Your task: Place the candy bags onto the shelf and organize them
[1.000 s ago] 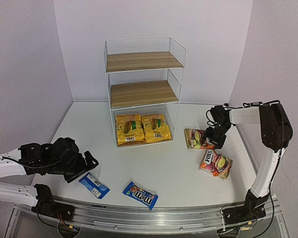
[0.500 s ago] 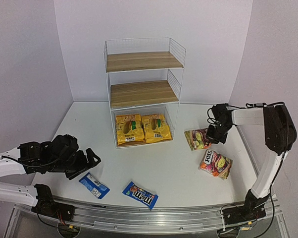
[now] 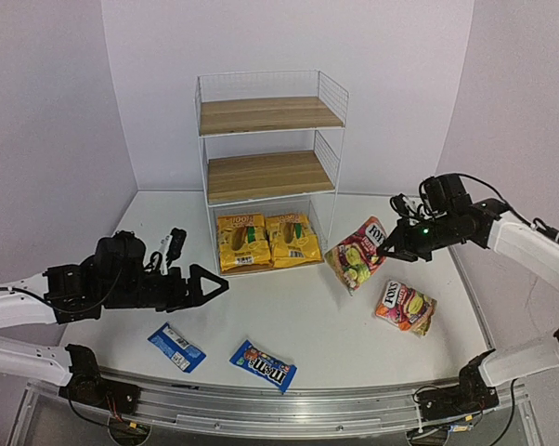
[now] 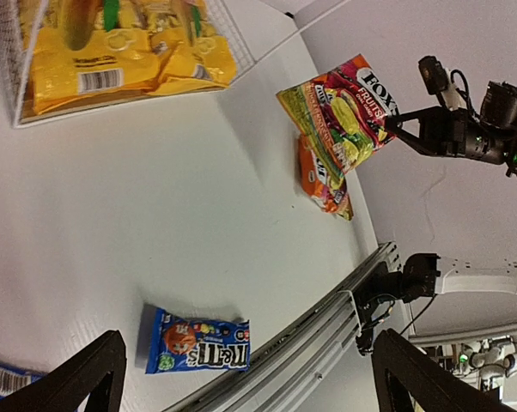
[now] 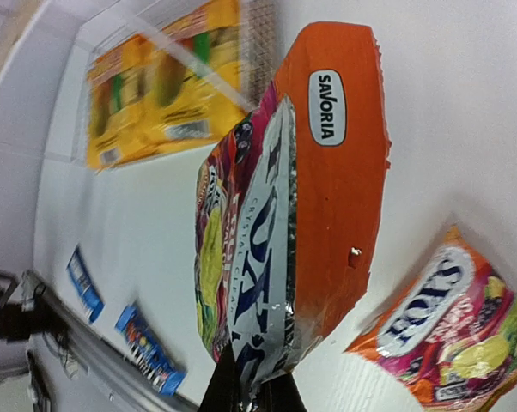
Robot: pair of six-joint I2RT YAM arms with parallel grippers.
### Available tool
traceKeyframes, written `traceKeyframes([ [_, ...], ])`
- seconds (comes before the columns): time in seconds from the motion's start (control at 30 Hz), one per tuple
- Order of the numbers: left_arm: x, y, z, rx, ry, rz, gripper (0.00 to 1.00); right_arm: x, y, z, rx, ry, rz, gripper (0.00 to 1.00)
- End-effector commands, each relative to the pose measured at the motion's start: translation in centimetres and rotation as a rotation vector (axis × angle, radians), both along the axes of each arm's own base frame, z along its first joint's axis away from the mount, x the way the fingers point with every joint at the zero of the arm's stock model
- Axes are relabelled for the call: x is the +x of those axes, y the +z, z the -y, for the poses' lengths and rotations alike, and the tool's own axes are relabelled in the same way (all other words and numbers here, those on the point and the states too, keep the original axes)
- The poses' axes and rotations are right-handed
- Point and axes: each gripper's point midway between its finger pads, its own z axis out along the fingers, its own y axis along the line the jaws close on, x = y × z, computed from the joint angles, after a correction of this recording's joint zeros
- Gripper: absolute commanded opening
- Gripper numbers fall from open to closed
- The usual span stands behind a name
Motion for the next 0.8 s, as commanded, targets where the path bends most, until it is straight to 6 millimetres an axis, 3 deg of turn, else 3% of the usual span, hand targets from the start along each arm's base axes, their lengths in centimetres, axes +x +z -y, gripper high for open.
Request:
traceKeyframes([
  [0.0,-1.0,1.9,4.6,-0.130,-0.208,0.081,1.00,-6.6,4.2,-4.7,0.166,0.303,0.010,0.00],
  [0.13,-1.0,3.2,6.9,-0.268,-0.259,0.087,1.00,-8.9,7.3,-6.8,0.259,0.400,0.029,0.00],
  [0.33,-0.5,5.3,9.3,-0.413,-0.295,0.118,0.98,-10.8,10.0,-9.4,0.337,0.523,0.051,0.00],
  [0.47,-0.9,5.0,11.1,-0.424,-0.368,0.102,0.94,-11.8,12.1,-10.5,0.403,0.597,0.078,0.00],
  [0.77,-3.0,6.1,12.4,-0.516,-0.511,0.103,0.92,-13.7,13.4,-11.5,0.474,0.712,0.060,0.00],
])
